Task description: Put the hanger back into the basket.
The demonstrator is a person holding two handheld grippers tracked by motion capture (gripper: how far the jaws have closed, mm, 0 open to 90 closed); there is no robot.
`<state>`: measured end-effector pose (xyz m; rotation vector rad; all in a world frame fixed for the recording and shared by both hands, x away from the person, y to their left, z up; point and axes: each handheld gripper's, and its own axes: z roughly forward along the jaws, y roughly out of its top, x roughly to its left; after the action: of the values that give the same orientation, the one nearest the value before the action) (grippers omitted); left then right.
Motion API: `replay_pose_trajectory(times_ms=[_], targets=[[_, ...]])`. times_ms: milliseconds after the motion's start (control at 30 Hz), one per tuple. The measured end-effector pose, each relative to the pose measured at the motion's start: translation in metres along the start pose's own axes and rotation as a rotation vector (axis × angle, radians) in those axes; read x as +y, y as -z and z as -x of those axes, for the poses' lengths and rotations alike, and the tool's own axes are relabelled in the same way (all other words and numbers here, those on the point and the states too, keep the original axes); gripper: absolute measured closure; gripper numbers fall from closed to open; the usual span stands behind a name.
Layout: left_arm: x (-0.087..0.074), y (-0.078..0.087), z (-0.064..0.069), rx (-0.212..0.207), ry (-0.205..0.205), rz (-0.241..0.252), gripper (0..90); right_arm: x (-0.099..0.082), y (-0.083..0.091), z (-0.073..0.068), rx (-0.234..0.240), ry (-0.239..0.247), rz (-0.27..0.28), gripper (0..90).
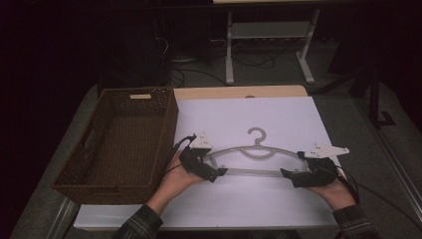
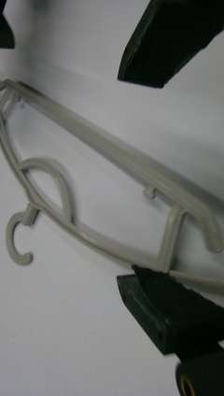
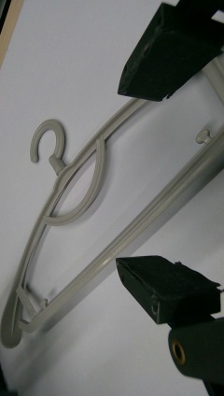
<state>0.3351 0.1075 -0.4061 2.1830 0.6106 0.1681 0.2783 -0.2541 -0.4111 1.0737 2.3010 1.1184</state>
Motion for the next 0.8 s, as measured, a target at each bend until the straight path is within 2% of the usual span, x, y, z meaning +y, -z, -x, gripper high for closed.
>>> replay_pose_trajectory(times_ms=[133,200,400,533,667,800], targets=[[0.008,-0.009,-0.011,0.014,-0.012,-0.005,12.5,0.0,-0.001,0.001,0.002,-0.006,-0.001,13.7],[0.011,-0.016,-0.016,0.008,-0.005,-0.01,15.3,0.0,-0.001,0.001,0.005,-0.003,-0.005,13.7],[0.018,-0.037,-0.033,-0.008,-0.015,-0.06,31.9,0.0,-0.002,0.0,0.01,-0.002,-0.01,13.7],[0.021,-0.051,-0.042,-0.014,-0.011,-0.082,38.5,0.0,-0.002,0.001,0.013,-0.005,-0.016,14.4],[0.022,-0.06,-0.048,-0.012,-0.011,-0.104,38.6,0.001,-0.006,-0.001,0.029,-0.012,-0.029,25.7],[0.024,-0.063,-0.052,-0.008,-0.008,-0.109,38.4,0.005,-0.014,-0.006,0.065,0.0,-0.044,53.5]])
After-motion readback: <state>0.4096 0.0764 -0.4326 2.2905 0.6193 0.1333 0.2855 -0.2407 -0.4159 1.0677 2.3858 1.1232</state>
